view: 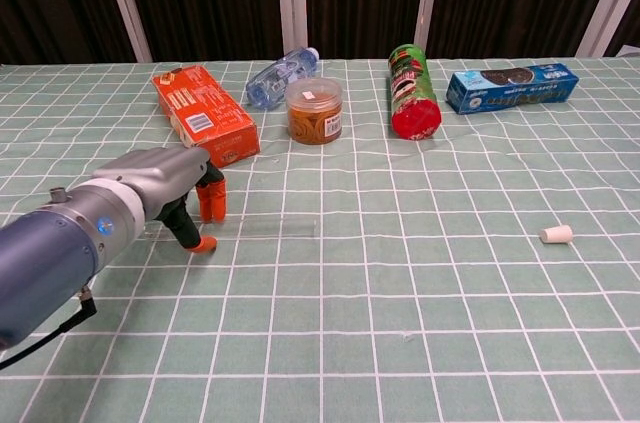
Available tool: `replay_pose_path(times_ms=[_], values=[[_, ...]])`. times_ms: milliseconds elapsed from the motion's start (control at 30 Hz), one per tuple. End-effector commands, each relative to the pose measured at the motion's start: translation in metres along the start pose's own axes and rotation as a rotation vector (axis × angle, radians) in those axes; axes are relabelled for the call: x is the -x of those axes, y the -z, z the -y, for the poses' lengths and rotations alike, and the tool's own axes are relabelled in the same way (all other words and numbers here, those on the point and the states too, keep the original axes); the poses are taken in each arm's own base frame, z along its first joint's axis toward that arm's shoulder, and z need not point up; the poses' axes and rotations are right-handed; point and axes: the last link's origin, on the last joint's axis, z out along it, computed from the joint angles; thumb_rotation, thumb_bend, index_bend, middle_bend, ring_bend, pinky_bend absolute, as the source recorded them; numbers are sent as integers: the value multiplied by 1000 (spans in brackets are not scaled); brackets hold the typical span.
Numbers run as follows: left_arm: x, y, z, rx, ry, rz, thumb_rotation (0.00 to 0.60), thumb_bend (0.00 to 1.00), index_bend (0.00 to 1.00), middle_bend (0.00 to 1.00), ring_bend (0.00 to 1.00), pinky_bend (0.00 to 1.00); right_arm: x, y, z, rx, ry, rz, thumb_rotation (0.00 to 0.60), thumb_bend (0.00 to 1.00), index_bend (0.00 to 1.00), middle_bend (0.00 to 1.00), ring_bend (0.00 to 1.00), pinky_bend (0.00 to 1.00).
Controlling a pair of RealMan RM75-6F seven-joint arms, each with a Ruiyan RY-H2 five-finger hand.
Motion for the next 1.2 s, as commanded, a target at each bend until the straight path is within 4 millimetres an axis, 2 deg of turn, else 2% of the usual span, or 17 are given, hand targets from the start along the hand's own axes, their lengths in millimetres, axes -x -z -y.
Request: replay_pose_path(times_ms=[33, 200, 367, 867, 1200], values=[[0, 0, -1, -2, -4, 5, 600, 470, 505, 420, 44, 0, 0, 0, 0, 0, -1, 0, 600, 336, 0, 0, 0, 0], [1, 1, -2, -1, -3, 7, 600, 601, 536, 456, 55, 0, 0, 0, 0, 1, -4, 0, 600, 337, 0, 0, 0, 0], [-1, 2, -2, 8, 8, -1, 600, 667, 552, 479, 65, 0, 0, 1, 0, 1, -6, 0, 600, 336, 0, 0, 0, 0], [-27, 5, 4, 83, 96, -97, 600, 679, 558, 485, 66, 0, 1, 2, 0, 4, 0, 6, 600, 337, 0, 0, 0, 0], [-49, 9, 35, 190, 160, -185, 600, 679, 560, 485, 66, 0, 6, -1, 0, 18, 16, 61, 600, 337, 0, 0, 0, 0]])
